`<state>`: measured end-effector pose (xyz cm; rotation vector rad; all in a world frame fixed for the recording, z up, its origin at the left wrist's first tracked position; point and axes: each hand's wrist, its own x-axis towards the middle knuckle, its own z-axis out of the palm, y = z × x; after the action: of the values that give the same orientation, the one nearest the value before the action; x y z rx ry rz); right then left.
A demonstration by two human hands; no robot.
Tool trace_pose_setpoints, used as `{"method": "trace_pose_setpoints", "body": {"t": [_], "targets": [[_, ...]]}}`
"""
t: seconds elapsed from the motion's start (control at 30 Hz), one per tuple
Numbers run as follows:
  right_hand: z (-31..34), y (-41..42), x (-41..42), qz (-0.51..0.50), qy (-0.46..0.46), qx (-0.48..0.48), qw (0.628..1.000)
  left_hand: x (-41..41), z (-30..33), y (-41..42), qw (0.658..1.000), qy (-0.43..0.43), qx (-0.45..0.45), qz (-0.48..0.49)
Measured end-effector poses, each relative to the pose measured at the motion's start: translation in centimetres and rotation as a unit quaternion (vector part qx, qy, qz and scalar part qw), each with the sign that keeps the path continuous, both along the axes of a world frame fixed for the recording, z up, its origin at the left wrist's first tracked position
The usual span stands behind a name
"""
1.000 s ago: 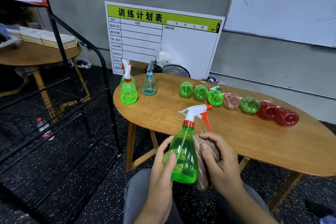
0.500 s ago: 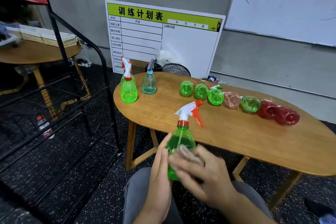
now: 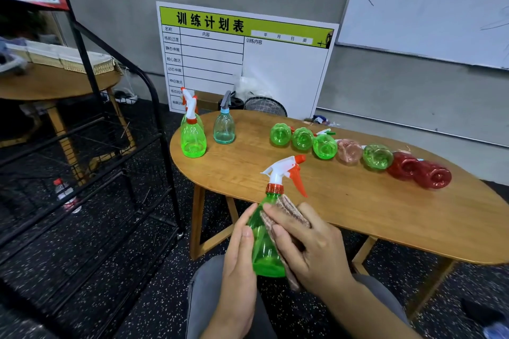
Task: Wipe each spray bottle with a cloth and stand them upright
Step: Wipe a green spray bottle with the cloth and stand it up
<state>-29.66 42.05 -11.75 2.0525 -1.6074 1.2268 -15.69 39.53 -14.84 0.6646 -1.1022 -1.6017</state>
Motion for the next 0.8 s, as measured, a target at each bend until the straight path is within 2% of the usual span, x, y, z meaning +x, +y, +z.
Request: {"method": "trace_pose_setpoints", "body": {"t": [0.17, 0.27, 0.4, 0.47, 0.6, 0.7, 0.8], "targets": [[-1.0, 1.7, -0.7, 0.112, 0.180, -0.035, 0.977, 0.0, -0.1, 0.0, 1.000, 0.006, 0.010, -0.007], [-0.1, 1.1, -1.0, 0.082, 0.159, -0.034, 0.983, -0.3, -0.3, 0.0, 1.000, -0.004, 0.011, 0.004], [1.7, -0.7, -1.0, -0.054, 0.065, 0.001, 0.996, -0.5, -0.7, 0.0, 1.000, -0.020, 0.002, 0.004], [1.7, -1.1, -0.7, -0.074, 0.053, 0.009, 0.996, -0.5, -0.6, -0.1, 1.000, -0.019, 0.000, 0.005], [0.7, 0.0, -0.2, 0.009, 0.049, 0.001, 0.999, -0.3, -0.5, -0.2, 1.000, -0.012, 0.006, 0.004], [-0.6, 1.5, -0.3, 0.101, 0.153, -0.016, 0.983, -0.2, -0.4, -0.2, 1.000, 0.004, 0.020, 0.000], [-0.7, 1.7, -1.0, 0.114, 0.196, -0.035, 0.973, -0.3, -0.3, -0.1, 0.999, 0.018, 0.030, -0.007]]}}
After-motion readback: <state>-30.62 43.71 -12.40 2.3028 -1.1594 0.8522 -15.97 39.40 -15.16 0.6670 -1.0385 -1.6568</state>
